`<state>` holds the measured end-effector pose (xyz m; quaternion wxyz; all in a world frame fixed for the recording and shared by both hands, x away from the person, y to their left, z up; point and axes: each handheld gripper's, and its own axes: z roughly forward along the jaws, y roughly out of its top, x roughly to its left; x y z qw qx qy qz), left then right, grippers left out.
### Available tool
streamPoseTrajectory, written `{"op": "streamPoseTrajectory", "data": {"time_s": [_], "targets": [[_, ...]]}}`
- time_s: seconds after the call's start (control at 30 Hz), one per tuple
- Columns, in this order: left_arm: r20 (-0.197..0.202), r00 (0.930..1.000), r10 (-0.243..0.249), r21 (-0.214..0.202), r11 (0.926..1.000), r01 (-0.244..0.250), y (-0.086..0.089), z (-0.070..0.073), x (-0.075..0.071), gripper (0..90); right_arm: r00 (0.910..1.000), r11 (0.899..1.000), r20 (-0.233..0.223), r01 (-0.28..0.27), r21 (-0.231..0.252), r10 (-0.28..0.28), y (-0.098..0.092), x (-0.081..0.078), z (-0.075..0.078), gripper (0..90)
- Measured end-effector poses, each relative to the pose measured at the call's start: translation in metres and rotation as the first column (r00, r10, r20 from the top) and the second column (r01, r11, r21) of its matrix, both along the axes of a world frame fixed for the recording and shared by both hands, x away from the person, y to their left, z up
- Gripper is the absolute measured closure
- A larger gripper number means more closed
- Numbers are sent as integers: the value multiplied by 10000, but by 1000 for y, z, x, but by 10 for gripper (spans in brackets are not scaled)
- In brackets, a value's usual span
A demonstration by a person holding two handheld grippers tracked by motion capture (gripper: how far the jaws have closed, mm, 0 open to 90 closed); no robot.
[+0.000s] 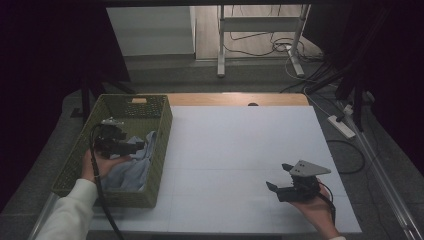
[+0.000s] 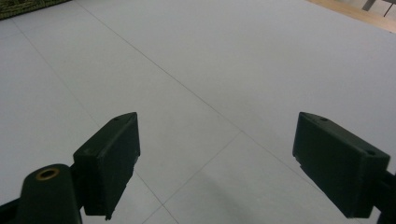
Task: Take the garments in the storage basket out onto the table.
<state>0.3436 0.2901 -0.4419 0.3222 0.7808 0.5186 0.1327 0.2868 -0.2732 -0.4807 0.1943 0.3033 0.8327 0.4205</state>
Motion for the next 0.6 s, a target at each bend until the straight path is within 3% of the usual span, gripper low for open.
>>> {"op": "streamPoseTrajectory", "data": {"time_s": [0.6], "targets": [[-581,9980,-235,289,9993,253,-4,-13,6,128,10000,9999,33,-93,-123,93,2,0,-1,150]]}}
